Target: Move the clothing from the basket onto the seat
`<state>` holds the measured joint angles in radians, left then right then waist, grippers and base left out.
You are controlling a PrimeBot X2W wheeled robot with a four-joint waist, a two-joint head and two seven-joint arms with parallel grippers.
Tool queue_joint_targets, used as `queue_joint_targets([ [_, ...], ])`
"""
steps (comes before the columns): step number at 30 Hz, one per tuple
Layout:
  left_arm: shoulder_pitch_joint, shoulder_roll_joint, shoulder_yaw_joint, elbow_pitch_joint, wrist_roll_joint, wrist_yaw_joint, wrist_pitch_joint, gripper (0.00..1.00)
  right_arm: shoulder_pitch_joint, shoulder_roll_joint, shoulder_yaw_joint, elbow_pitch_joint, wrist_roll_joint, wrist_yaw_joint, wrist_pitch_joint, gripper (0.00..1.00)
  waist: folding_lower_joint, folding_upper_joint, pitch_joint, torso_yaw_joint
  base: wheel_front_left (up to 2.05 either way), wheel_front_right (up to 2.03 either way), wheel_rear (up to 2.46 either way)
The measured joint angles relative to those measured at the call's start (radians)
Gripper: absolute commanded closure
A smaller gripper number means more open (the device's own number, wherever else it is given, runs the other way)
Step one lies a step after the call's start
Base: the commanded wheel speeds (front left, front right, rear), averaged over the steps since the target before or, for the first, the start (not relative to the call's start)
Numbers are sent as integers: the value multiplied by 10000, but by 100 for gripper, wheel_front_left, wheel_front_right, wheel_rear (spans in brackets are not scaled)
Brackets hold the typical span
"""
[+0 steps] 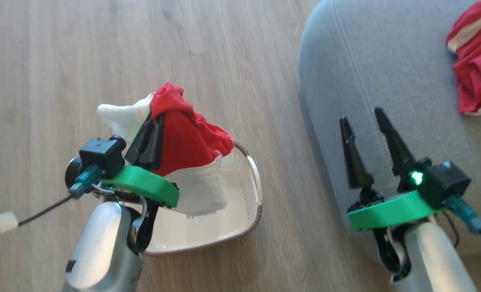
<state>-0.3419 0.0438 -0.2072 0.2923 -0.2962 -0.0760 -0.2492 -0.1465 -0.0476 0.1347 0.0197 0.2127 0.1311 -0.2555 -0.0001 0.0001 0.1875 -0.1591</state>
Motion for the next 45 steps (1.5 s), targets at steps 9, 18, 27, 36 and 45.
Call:
queue_joint_targets([
  [9,1042,-13,-123,-2000,-500,190,-2,100,590,-2,330,372,366,0,2,0,0,0,-1214,358,0,0,0],
  [18,1569,-10,-382,-3442,-403,276,-2,100,1066,-2,382,341,410,0,2,0,0,0,-1683,637,0,0,0],
  [27,1593,-4,-888,-4836,-29,167,-29,100,1173,-148,683,180,393,0,2,0,0,0,-1805,869,0,0,0],
  [36,1562,0,-1131,-5139,261,174,-29,100,1173,-148,683,153,395,0,2,0,0,-1,-1760,835,0,0,0],
  [45,1564,0,-1198,-4993,512,178,-29,100,1169,-238,788,-125,422,0,2,0,0,-1,-1738,708,0,0,0],
])
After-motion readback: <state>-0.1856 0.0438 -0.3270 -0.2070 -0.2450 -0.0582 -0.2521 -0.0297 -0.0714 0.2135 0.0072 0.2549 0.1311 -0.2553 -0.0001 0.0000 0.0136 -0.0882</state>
